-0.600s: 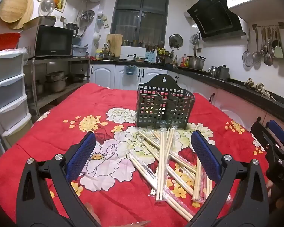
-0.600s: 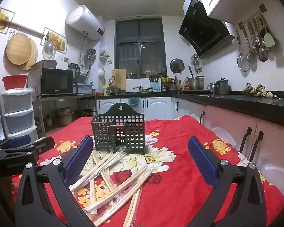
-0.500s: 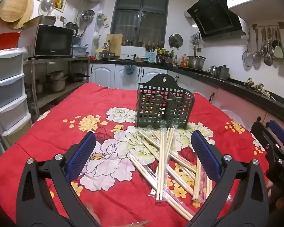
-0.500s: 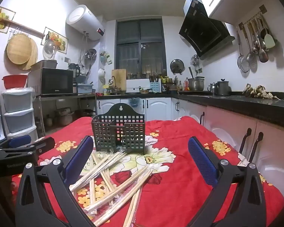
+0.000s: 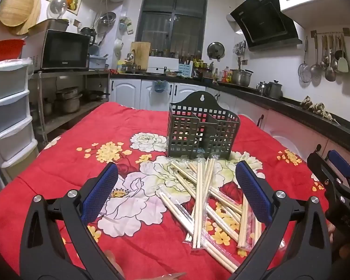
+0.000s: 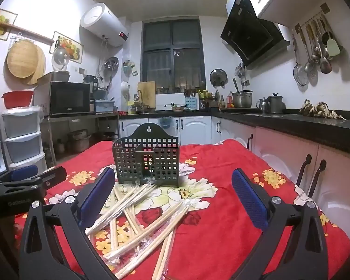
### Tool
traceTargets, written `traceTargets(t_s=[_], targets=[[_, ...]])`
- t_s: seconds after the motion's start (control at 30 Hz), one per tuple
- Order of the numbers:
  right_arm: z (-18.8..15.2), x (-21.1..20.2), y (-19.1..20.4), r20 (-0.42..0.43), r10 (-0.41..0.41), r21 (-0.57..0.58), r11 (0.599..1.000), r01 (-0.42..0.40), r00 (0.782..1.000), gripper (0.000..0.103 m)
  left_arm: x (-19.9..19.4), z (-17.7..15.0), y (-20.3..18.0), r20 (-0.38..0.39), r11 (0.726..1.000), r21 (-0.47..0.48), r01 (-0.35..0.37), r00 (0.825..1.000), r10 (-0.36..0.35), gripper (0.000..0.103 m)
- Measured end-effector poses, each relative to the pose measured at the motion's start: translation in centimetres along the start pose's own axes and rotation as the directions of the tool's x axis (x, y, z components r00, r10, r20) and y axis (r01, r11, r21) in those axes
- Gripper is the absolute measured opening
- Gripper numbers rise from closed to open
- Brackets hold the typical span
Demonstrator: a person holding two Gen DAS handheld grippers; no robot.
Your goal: Organize utensils
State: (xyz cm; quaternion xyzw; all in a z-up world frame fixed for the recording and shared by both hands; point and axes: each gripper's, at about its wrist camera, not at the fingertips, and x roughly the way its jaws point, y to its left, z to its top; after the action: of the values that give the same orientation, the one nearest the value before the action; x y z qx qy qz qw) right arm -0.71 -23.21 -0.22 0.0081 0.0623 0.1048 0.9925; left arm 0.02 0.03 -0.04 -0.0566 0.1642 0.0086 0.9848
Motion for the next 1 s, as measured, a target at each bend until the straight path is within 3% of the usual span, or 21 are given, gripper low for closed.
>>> traceTargets(t_s=[1.0], targets=[[-0.29,0.44,-0.62,-0.023,-0.010,0.021,1.000,0.011,1.000,0.097,-0.64,0.15,-0.43,0.000,1.000,0.000,0.001,1.000,-0.001,0.093]])
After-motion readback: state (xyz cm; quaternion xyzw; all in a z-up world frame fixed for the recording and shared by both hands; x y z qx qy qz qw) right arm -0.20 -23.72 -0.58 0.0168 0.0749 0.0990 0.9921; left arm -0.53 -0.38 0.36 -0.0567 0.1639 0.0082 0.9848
